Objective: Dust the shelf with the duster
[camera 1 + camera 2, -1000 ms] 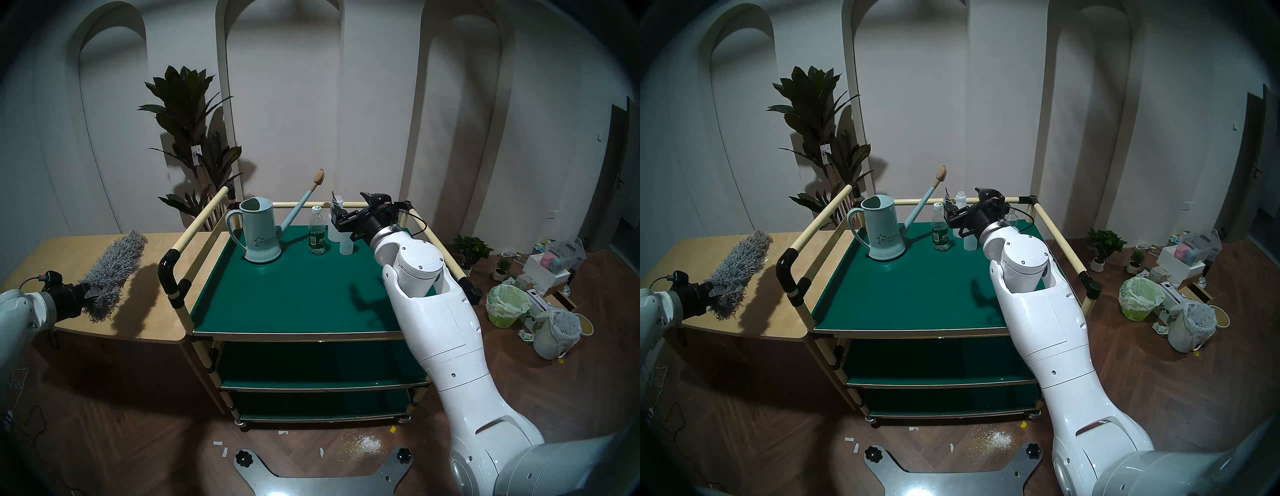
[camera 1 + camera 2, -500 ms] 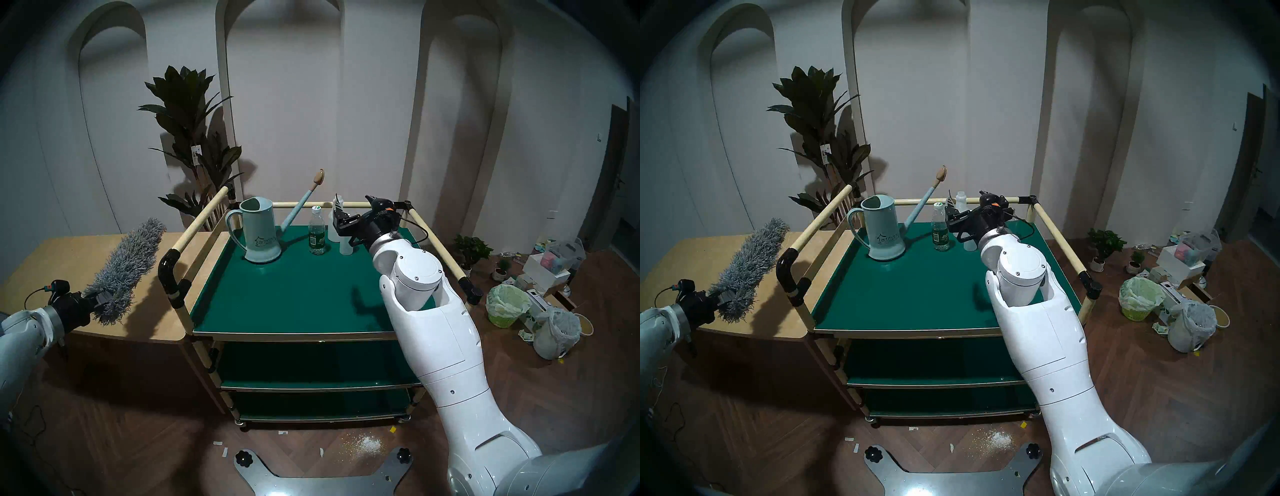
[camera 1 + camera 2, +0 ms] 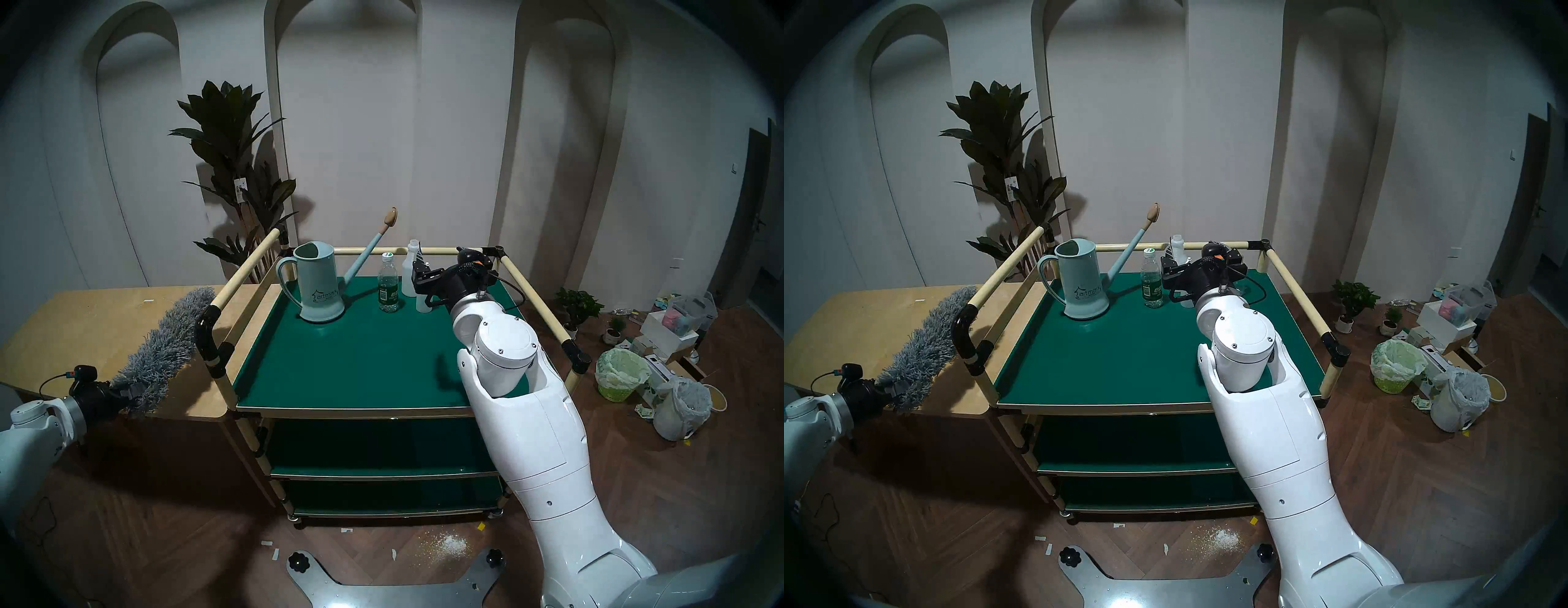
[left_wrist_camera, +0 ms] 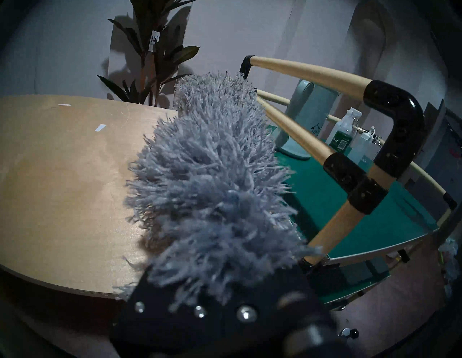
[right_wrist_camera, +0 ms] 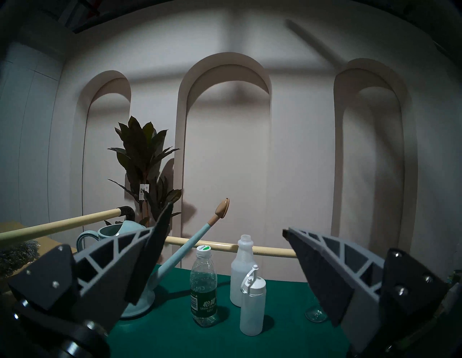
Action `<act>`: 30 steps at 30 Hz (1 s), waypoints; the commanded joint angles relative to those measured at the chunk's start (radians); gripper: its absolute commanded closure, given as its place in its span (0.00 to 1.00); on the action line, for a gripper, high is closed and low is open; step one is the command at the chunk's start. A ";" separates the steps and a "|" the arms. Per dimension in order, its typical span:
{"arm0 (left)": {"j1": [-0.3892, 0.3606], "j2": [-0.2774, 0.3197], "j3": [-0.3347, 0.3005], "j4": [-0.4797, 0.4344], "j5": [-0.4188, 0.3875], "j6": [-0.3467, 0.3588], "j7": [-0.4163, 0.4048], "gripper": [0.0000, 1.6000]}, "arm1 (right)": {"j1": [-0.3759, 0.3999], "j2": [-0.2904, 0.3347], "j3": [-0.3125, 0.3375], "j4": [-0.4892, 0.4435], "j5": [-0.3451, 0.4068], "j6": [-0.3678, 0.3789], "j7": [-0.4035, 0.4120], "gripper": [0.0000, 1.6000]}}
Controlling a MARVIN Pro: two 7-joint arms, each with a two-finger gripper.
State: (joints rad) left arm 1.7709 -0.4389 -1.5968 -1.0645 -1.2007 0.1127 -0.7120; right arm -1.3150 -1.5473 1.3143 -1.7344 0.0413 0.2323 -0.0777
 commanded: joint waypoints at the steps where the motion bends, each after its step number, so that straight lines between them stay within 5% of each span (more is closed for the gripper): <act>1: -0.117 0.007 0.017 0.008 0.005 0.023 0.021 1.00 | 0.006 -0.014 0.005 -0.038 0.000 0.002 -0.018 0.00; 13: -0.242 -0.051 0.110 0.010 0.046 0.125 0.113 1.00 | -0.003 -0.011 0.011 -0.049 0.007 0.009 -0.032 0.00; 30: -0.360 -0.122 0.164 0.103 0.106 0.126 0.099 1.00 | -0.030 -0.026 0.037 0.007 0.038 -0.019 -0.073 0.00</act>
State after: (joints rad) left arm 1.5008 -0.5483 -1.4321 -0.9840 -1.1021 0.2610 -0.5804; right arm -1.3435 -1.5588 1.3330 -1.7442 0.0534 0.2433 -0.1524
